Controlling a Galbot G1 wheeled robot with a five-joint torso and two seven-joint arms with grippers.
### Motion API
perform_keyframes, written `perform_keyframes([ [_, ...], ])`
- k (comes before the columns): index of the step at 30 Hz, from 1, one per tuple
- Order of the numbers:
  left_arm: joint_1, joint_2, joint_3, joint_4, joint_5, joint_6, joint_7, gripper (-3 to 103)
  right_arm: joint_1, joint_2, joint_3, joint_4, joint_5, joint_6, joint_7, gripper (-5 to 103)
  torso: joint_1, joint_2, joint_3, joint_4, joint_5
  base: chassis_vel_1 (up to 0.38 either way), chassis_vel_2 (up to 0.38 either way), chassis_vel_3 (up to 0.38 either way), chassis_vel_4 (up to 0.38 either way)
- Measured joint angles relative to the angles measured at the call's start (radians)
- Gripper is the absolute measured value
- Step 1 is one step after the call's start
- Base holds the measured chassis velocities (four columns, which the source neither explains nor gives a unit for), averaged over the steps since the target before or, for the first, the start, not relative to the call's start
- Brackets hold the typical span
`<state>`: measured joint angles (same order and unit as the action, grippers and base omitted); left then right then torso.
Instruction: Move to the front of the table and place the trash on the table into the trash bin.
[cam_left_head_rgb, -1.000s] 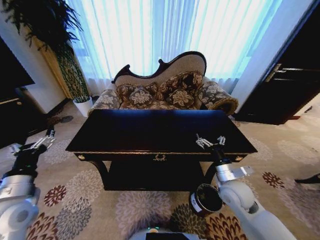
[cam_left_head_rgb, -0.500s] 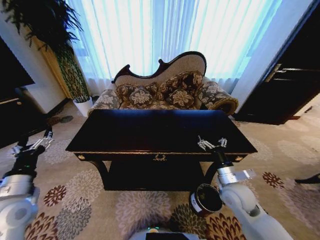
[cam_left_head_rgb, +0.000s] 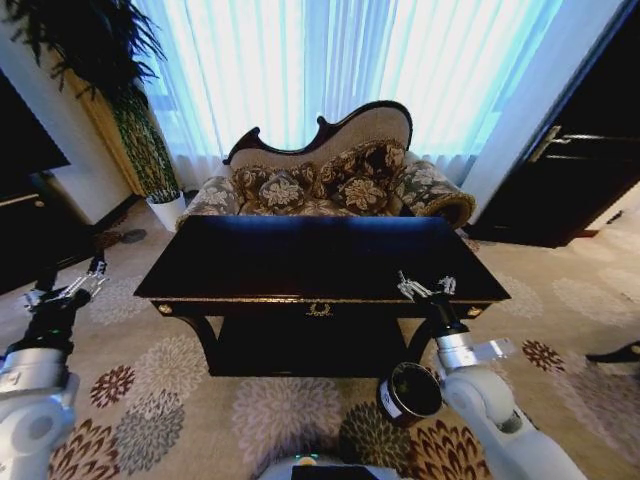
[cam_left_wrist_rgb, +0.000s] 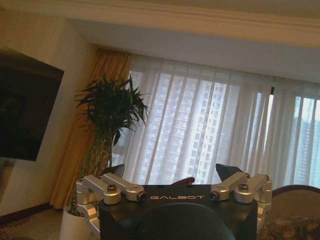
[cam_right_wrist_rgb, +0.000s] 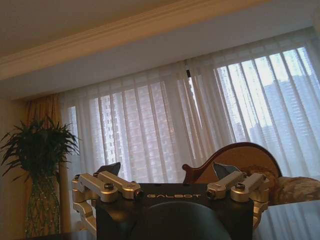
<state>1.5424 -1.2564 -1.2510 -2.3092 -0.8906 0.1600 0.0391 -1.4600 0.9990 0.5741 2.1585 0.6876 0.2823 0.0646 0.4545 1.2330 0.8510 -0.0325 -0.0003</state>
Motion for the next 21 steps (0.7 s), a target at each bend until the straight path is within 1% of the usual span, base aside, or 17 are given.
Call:
perform_keyframes([
  [2,0.002,0.006,-0.006,-0.005,-0.002,0.001,0.0,100,0.004,0.0,0.006,-0.005,0.006,-0.001,0.001,100,0.0,0.0,0.0,0.0,0.0005,0.208,-0.248,-0.249,0.246],
  [6,0.003,0.011,-0.009,-0.012,-0.004,0.003,0.0,100,0.006,-0.003,0.019,-0.012,0.015,-0.001,0.001,100,-0.001,0.0,0.0,0.0001,-0.0001,0.276,-0.286,-0.256,0.288],
  [10,0.003,0.01,0.004,-0.02,-0.005,0.008,0.0,100,0.01,-0.007,0.024,-0.029,0.018,-0.001,0.001,100,-0.001,0.0,0.0,0.0001,0.0005,0.337,-0.33,-0.344,0.323],
  [13,0.003,0.009,0.013,-0.024,-0.01,0.013,-0.001,100,0.012,-0.009,0.026,-0.036,0.02,-0.001,0.001,100,-0.001,0.0,0.0,0.0001,0.0,0.34,-0.35,-0.351,0.347],
  [14,0.001,0.008,0.02,-0.027,-0.014,0.018,-0.004,100,0.012,-0.011,0.027,-0.041,0.021,0.0,0.001,100,-0.001,0.0,0.0,0.0001,-0.0005,0.341,-0.363,-0.331,0.35],
  [16,-0.002,0.003,0.034,-0.035,-0.012,0.043,-0.026,100,0.012,-0.015,0.025,-0.054,0.021,0.002,0.0,100,-0.001,0.001,0.0,0.0001,0.0003,0.378,-0.363,-0.341,0.332],
  [21,-0.001,-0.006,0.049,-0.035,-0.006,0.05,-0.036,100,0.026,-0.016,0.021,-0.064,0.021,0.0,-0.002,100,-0.001,0.0,0.0,-0.0001,0.0003,0.39,-0.377,-0.381,0.35],
])
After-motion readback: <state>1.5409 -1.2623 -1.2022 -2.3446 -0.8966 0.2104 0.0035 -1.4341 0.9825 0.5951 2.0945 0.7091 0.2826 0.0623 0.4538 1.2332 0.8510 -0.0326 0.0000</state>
